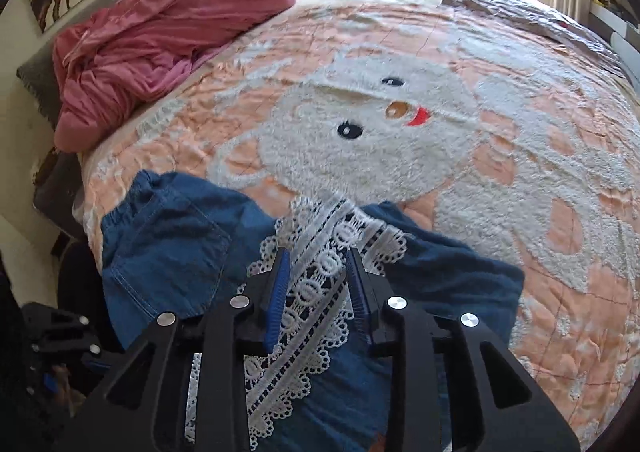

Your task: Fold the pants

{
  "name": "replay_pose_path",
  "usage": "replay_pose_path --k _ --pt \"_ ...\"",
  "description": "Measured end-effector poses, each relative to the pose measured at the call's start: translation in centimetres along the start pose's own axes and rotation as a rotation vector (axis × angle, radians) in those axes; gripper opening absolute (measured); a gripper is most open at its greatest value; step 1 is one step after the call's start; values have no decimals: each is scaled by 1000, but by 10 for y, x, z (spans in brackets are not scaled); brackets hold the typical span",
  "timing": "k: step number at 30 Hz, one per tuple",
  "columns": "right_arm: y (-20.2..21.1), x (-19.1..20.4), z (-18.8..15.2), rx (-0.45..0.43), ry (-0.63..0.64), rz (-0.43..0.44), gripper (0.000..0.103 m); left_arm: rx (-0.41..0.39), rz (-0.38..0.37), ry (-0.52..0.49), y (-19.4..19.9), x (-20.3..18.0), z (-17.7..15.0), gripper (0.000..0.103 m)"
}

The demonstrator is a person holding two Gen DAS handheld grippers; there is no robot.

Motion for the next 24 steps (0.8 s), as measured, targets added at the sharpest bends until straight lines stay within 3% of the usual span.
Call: replay_pose_path --k 3,8,10,15,16,18,21,24 --pt "-29 0 -3 78 2 -29 28 -8 8 -42 -1 -13 8 33" --pt "-35 -4 -4 90 -12 -6 28 69 63 -79 -30 -24 15 32" --pt "-26 -4 -5 71 0 2 28 108 69 -60 -42 -22 12 32" --pt "12 -16 -13 -41 -34 9 29 87 100 -82 -42 -27 5 32" --pt "16 -18 -15 -46 -36 -1 33 87 100 -82 -41 -28 5 32" --pt "13 -24 -17 -28 -43 -29 40 84 98 -81 -40 -28 4 32" --pt "-9 -37 -21 47 -87 -79 41 80 86 -74 -42 -24 7 32" --pt "-27 -44 -26 59 -114 -56 42 79 83 -72 -41 -25 7 32"
Point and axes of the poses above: each gripper's, at about its wrist camera, not at the fingertips, and y roughly against the way its jaws point, x to its left, z to its top, the point moved 3 cm from there along -y, roughly the way its jaws point, and after that the axes turned 15 degrees about x, right-handed, at the moved point
